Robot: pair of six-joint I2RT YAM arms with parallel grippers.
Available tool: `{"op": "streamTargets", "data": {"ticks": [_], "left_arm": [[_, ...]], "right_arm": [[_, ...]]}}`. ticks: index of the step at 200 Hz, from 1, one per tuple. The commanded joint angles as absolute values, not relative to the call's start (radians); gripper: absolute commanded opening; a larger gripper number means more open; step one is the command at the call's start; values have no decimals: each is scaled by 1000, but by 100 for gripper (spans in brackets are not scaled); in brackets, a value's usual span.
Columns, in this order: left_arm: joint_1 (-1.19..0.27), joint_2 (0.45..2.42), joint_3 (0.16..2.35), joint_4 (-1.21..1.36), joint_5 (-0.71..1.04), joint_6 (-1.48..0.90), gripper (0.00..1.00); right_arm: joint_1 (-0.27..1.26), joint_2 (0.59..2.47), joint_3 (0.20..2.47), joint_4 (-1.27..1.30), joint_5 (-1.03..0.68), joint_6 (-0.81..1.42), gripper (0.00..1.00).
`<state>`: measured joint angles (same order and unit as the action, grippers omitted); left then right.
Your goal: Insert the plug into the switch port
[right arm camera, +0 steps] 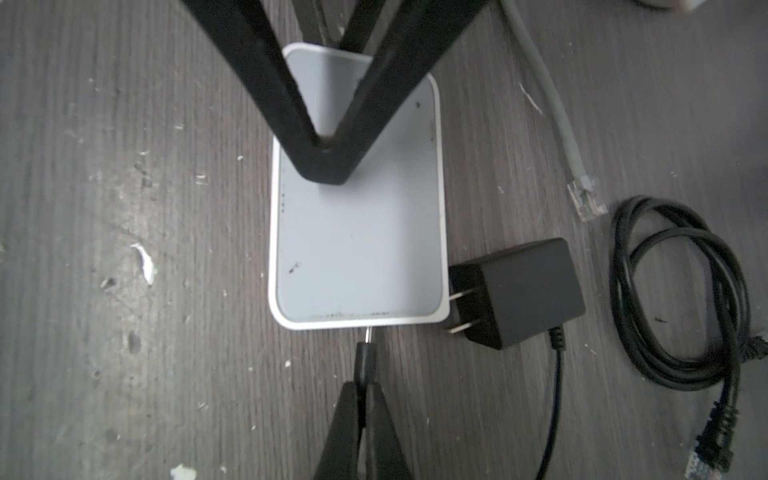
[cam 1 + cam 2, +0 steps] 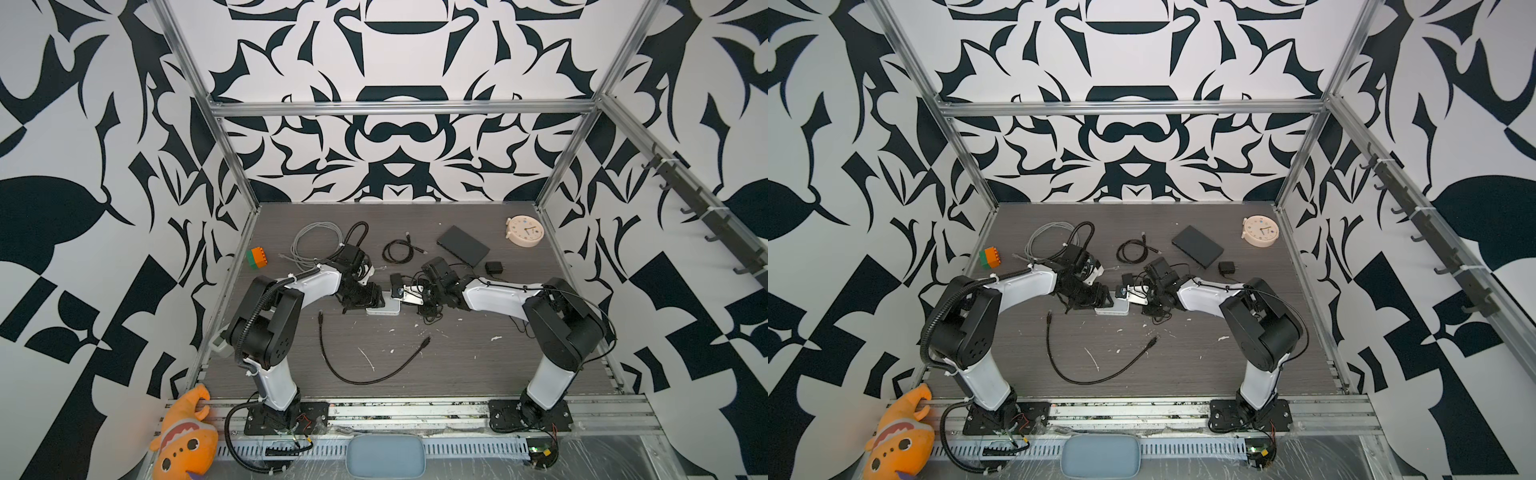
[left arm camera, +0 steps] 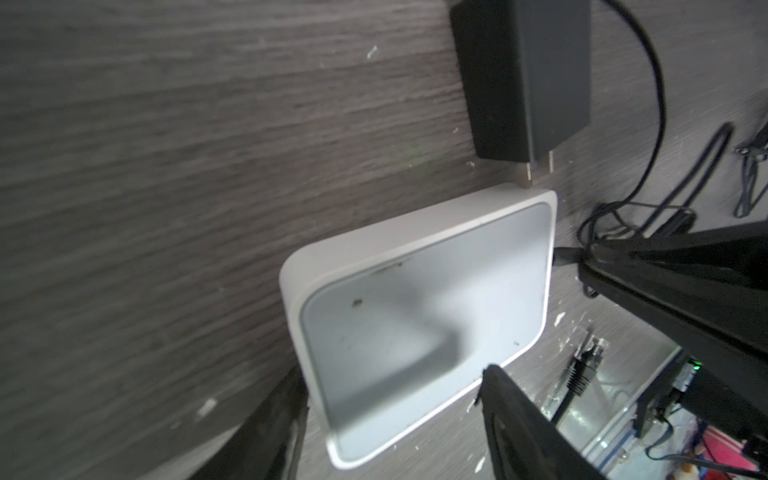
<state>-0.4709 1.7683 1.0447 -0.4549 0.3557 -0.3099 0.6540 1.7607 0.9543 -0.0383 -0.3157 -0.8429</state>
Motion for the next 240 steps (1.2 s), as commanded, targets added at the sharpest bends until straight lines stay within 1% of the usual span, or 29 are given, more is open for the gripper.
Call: {"op": "streamTargets", "data": {"ticks": [1, 54, 96, 120, 146, 240], "left_arm": [[-476, 1785, 1085, -480, 385, -246, 68], [-450, 1812, 1078, -474, 389, -224, 68], [-417, 1784, 1071, -480, 353, -242, 68], [-416, 1776, 1078, -480, 346, -251, 68], [-416, 1772, 1080, -476, 339, -264, 68], [-417, 1706, 1074, -464, 315, -298, 69]], "right_arm": [[670, 1740, 954, 37, -389, -859, 0], [670, 1773, 942, 78, -380, -845, 0], [650, 1701, 923, 51, -358, -814, 0], [631, 1698, 956, -52, -325, -837, 15], [615, 1709, 967, -85, -305, -841, 22], [613, 1826, 1071, -162, -267, -857, 24]]}}
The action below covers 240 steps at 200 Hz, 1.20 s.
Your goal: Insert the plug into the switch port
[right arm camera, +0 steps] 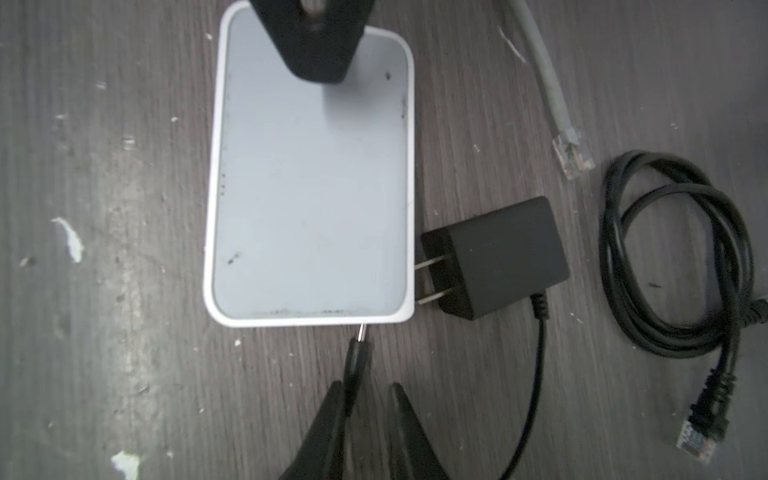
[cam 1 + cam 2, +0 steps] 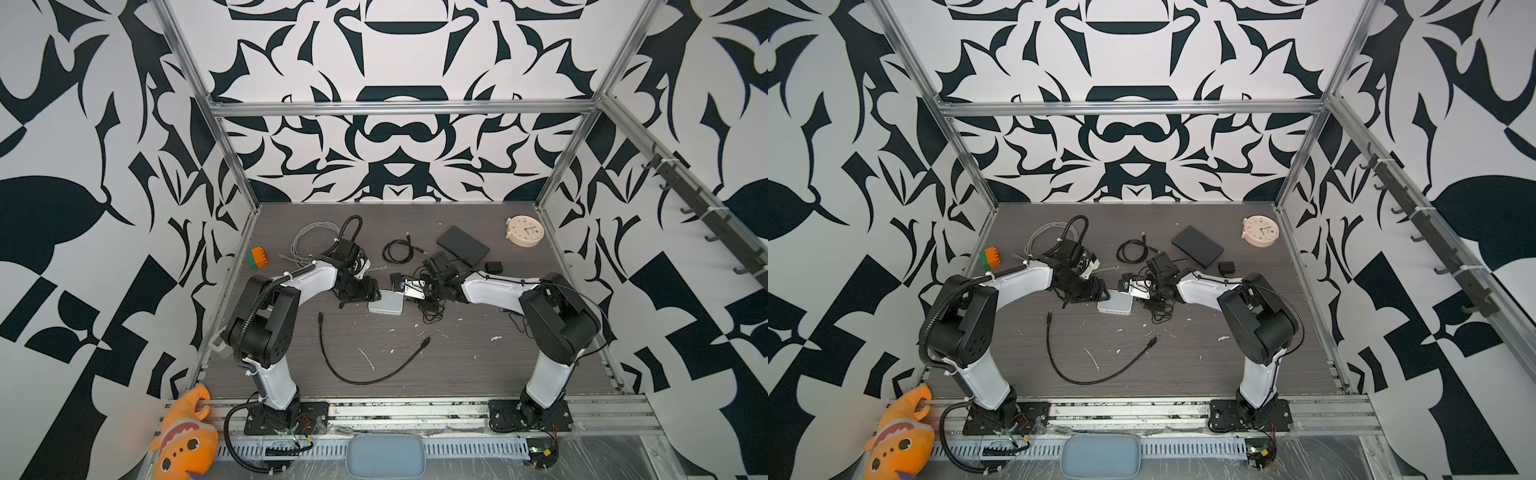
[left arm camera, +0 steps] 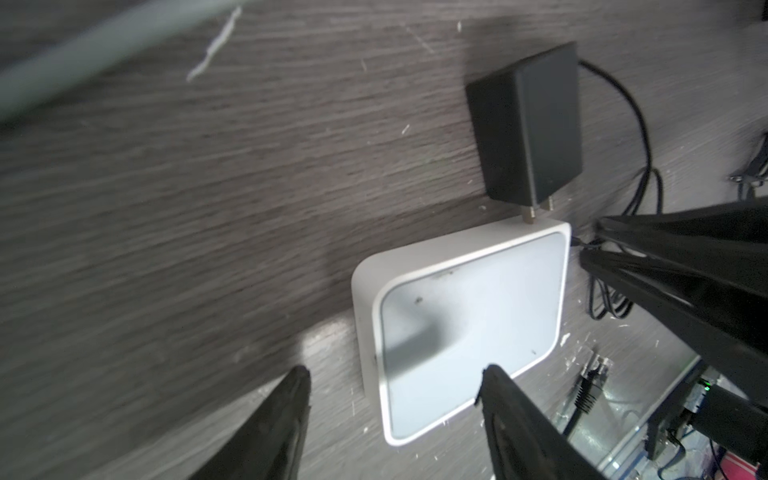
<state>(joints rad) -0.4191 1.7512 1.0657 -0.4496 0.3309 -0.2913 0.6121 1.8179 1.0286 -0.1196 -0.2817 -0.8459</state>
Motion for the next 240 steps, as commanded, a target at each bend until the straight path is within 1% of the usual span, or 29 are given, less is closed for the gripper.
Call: {"op": "streamTargets", "data": {"ticks": [1, 27, 41, 53, 74, 98, 139, 191, 220, 240], "left_arm": [[-417, 1705, 1074, -464, 314, -298, 69], [-415, 1692, 1076, -466, 304, -297, 69], [-415, 1686, 1080, -469, 298, -301, 69], [-415, 1680, 1084, -469, 293, -305, 69], [-413, 1658, 1095, -472, 287, -320, 69], [-413, 1611, 1110, -467, 299, -345, 69], [-414, 1533, 1063, -356, 450, -443, 69], [-436, 1548, 919, -98, 593, -621, 67], [-461, 1565, 890, -12, 613, -682, 65], [-476, 1579, 871, 43, 627, -721, 62]], "right_arm": [[613, 1827, 1071, -164, -267, -857, 24], [614, 1843, 1077, -192, -244, -864, 25], [614, 1847, 1076, -204, -227, -870, 23], [614, 1849, 1071, -213, -216, -877, 18], [614, 1844, 1059, -208, -206, -889, 0], [614, 1805, 1037, -168, -245, -882, 0], [602, 1701, 1010, -104, -342, -853, 0], [589, 1641, 977, -49, -452, -796, 0], [589, 1631, 955, -2, -473, -760, 0], [590, 1627, 952, 2, -484, -749, 0]]}}
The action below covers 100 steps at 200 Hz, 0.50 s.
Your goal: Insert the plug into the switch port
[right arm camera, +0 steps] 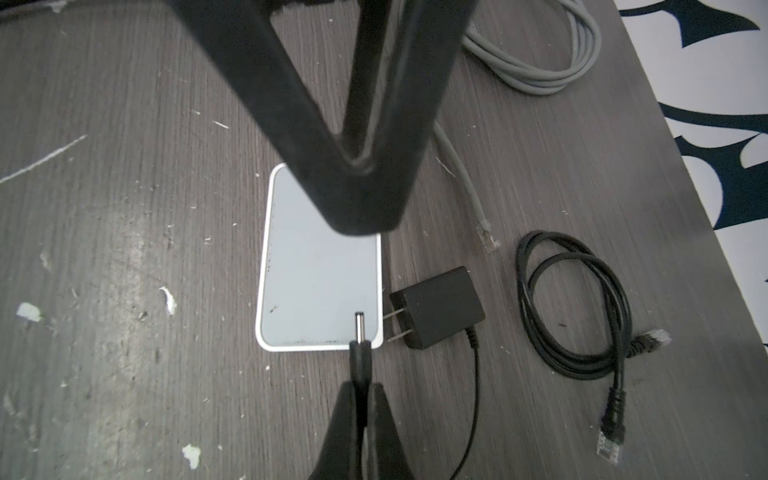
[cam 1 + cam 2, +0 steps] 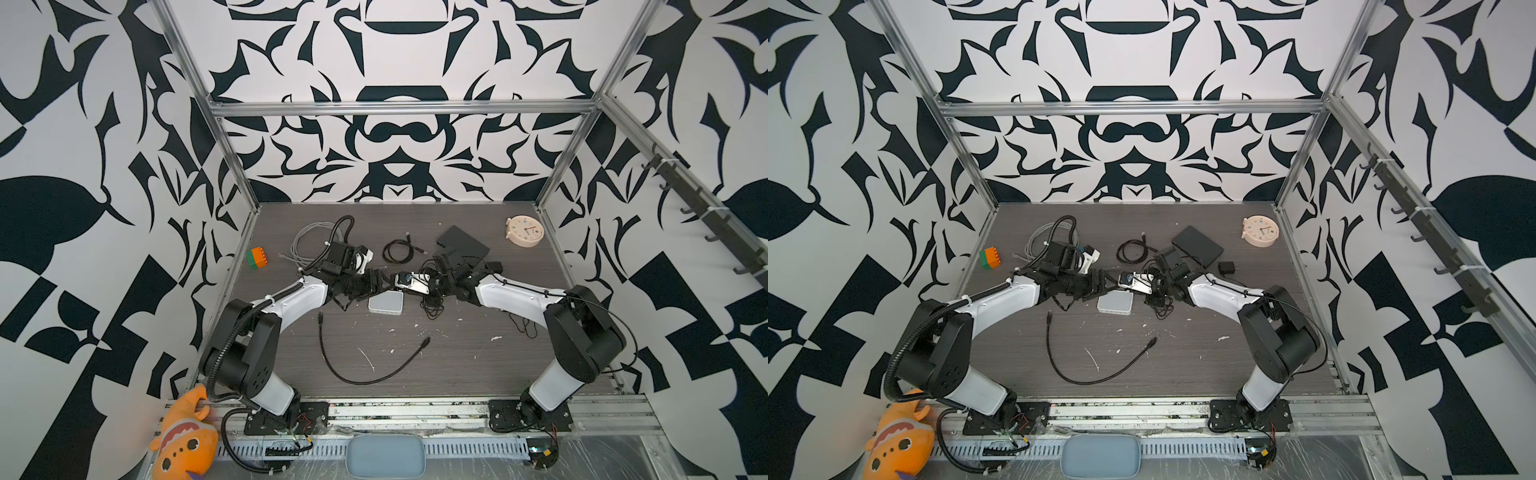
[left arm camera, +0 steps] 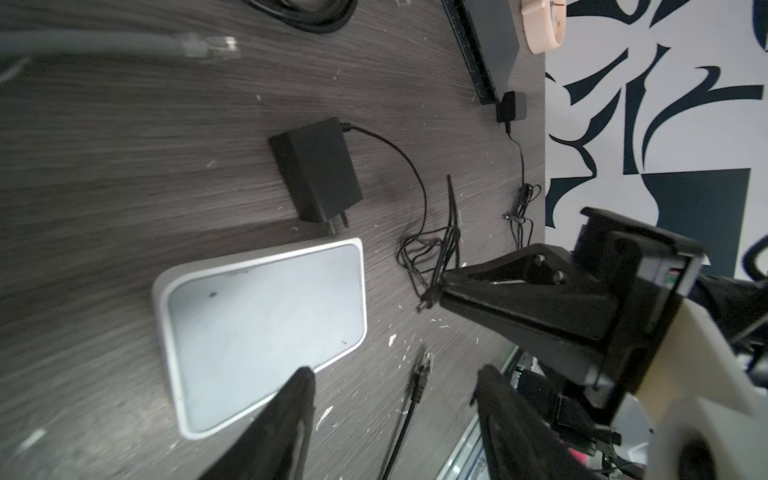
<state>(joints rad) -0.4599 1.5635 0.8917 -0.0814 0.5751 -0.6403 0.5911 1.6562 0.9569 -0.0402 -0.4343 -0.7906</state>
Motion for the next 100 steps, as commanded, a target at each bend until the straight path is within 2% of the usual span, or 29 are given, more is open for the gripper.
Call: {"op": "streamTargets", "data": {"ticks": [1, 64, 100], "left_arm": [[-477, 1579, 869, 47, 628, -724, 62], [-489, 1625, 842, 101, 612, -768, 58], [-490, 1638, 823, 187, 650, -829, 51]], "right_arm": [[590, 1627, 953, 3, -484, -749, 0], [589, 1610, 928, 64, -523, -704, 0], [589, 1603, 915, 78, -534, -694, 0]]}}
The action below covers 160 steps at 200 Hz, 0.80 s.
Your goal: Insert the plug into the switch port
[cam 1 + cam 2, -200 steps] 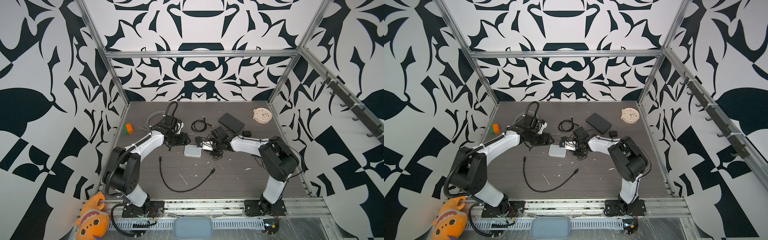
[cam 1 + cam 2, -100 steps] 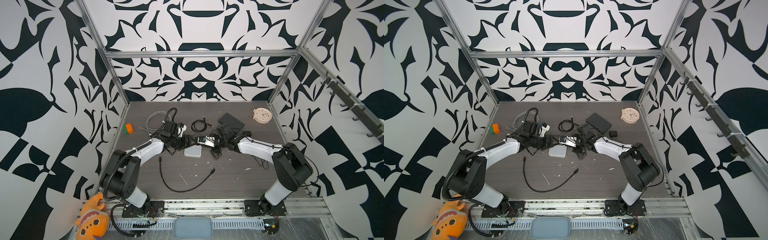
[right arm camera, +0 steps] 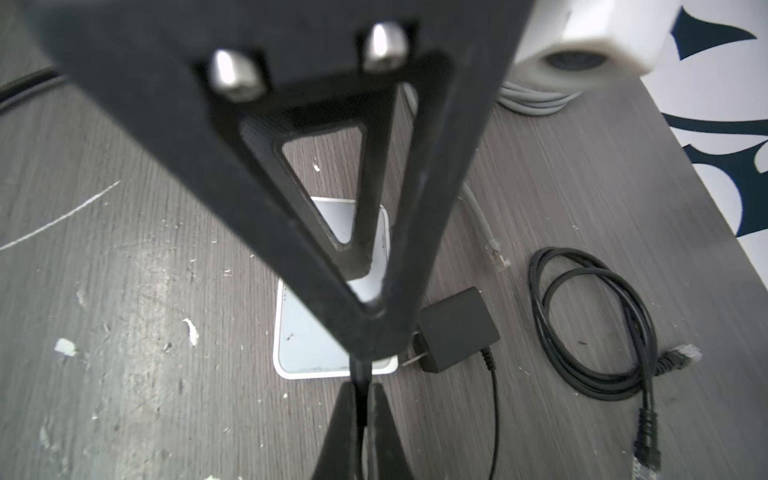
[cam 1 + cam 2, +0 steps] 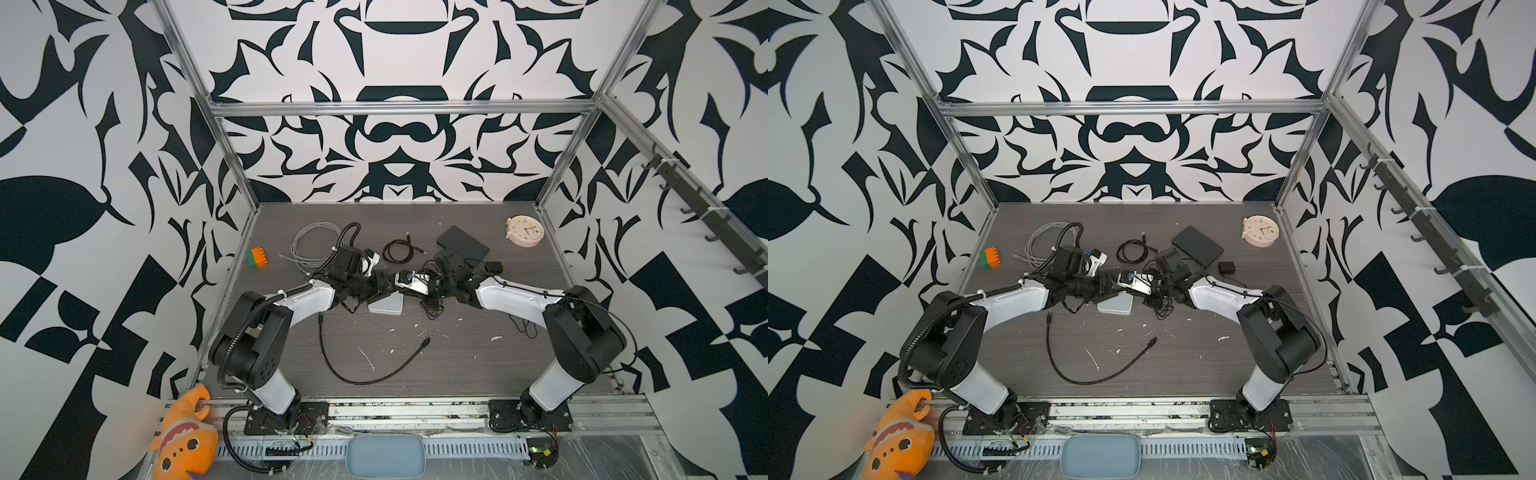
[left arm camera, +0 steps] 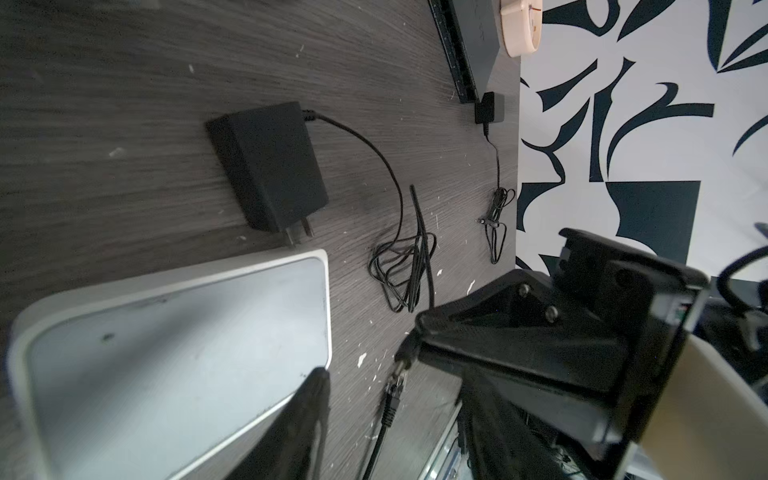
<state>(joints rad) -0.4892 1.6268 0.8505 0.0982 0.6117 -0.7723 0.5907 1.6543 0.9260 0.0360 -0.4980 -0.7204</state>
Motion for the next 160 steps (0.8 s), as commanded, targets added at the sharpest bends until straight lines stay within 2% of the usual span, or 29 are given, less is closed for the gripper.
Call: {"op": "streamTargets", "data": {"ticks": [1, 74, 160], "left_arm": [[-491, 1638, 822, 192, 651, -832, 51], [-489, 1655, 804, 232, 667, -863, 45], [-489, 1666, 801, 295, 716, -915, 29]], "right_arm": [[589, 1603, 915, 80, -535, -693, 0], [590, 1605, 900, 135, -555, -662, 0], [590, 1617, 897, 170, -552, -646, 0]]}}
